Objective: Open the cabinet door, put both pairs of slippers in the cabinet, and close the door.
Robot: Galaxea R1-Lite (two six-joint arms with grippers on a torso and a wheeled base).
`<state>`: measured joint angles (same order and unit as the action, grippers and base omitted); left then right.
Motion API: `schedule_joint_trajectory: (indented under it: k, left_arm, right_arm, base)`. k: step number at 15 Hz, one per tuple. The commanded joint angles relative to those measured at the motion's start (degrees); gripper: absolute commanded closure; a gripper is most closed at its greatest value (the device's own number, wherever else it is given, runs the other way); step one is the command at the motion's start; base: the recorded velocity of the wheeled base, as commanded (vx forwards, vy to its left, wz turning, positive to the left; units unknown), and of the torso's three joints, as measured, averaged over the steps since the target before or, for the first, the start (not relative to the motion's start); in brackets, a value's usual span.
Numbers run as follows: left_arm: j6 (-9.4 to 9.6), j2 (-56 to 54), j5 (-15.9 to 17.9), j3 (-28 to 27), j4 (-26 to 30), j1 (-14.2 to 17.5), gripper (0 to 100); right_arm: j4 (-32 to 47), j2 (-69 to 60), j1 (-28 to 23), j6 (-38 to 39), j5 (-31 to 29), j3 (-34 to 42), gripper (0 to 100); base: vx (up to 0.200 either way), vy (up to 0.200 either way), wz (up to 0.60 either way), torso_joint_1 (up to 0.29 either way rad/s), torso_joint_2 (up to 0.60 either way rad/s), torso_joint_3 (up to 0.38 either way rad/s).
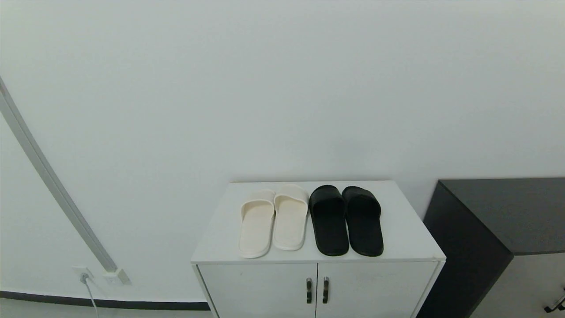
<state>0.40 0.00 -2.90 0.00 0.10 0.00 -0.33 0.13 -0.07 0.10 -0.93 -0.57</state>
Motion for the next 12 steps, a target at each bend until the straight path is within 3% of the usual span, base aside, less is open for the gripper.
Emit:
schedule_joint_trajectory:
  k: [1,2,4,5,7,9,12]
  left_arm:
    - [0.04,0.0,0.0,0.0,-0.01,0.0,100]
    - [0.04,0.0,0.0,0.0,-0.01,0.0,100]
    - [0.04,0.0,0.0,0.0,-0.01,0.0,100]
    - [0.04,0.0,0.0,0.0,-0.01,0.0,100]
    - [0.04,0.0,0.09,0.0,-0.01,0.0,100]
    - [0.04,0.0,0.09,0.0,-0.01,0.0,100]
    - [-0.05,0.0,0.09,0.0,-0.01,0.0,100]
  right_arm:
    - [-0.81,6.37,0.69,6.14,-0.13,-13.31,0]
    - [2.61,11.82,1.92,7.81,1.45,-15.77,0]
    - [6.13,19.9,2.27,2.01,8.92,-13.14,0]
    - [4.46,28.69,2.45,2.01,14.46,-12.87,0]
    - [-5.56,43.99,4.56,2.01,17.63,-14.46,0]
    - [-13.47,54.09,11.59,3.33,16.31,-16.04,0]
    - [-23.05,72.55,33.56,11.33,-0.48,-23.33,0]
  base:
    - [0.0,0.0,0.0,0.0,0.0,0.0]
    - [0.0,0.0,0.0,0.0,0.0,0.0]
    - [0.0,0.0,0.0,0.0,0.0,0.0]
    - [0.0,0.0,0.0,0.0,0.0,0.0]
    - [0.0,0.0,0.0,0.0,0.0,0.0]
    - [0.0,0.0,0.0,0.0,0.0,0.0]
    - [0.0,0.0,0.0,0.0,0.0,0.0]
